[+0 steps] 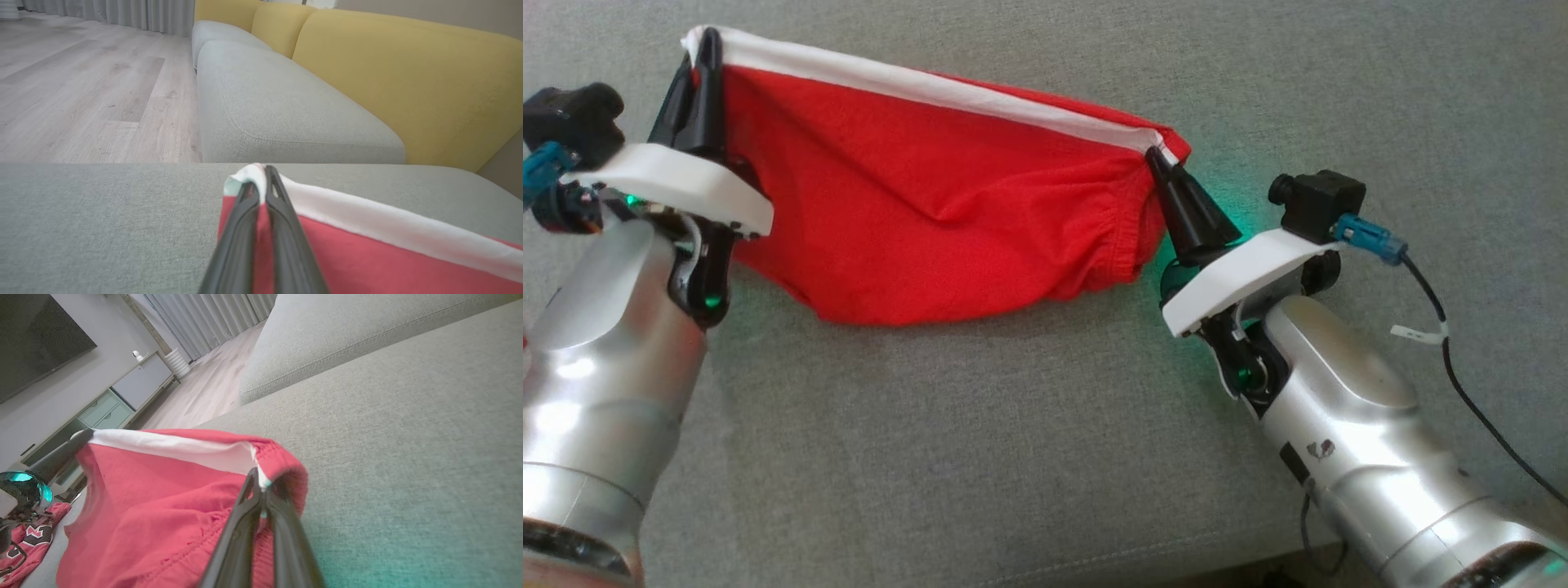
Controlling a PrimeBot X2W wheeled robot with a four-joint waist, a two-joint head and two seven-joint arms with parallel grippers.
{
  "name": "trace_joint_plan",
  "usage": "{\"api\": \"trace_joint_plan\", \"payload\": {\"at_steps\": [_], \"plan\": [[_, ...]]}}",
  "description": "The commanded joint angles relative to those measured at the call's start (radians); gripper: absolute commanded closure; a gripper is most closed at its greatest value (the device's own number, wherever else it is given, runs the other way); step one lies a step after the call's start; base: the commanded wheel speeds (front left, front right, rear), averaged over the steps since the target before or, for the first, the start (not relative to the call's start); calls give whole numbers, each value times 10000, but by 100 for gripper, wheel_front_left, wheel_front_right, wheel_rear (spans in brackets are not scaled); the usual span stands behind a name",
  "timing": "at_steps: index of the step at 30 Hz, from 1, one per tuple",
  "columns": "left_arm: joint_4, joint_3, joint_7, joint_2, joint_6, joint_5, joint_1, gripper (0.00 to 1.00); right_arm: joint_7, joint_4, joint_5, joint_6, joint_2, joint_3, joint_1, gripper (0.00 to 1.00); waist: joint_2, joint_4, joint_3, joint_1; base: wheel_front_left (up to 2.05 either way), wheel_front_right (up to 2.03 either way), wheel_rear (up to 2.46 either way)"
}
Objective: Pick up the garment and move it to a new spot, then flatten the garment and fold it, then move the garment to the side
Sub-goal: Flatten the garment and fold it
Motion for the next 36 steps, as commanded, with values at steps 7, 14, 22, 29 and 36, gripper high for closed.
{"api": "trace_joint_plan", "payload": {"at_steps": [7,14,22,29,36], "plan": [[192,-145,-114,317,17,-441,-628,0,-121,-217,-336,-7,239,-321,-224,0,0,63,107,0,0,0,0],[148,353,-125,279,17,-522,-153,0,-122,-276,-1058,-7,244,-766,288,0,0,162,-111,0,0,0,0],[-106,2226,-126,-341,19,208,1597,0,-123,-542,-2065,-7,245,-1613,1405,0,0,287,-571,0,0,0,0],[-173,3361,-127,-934,138,1466,2564,0,-123,-1095,-3456,-7,246,-2991,2256,0,0,260,-784,0,0,0,0],[545,3551,-127,-1308,97,2187,2637,0,-123,-1703,-4223,-7,246,-3789,2791,0,0,151,-742,0,0,0,0]]}}
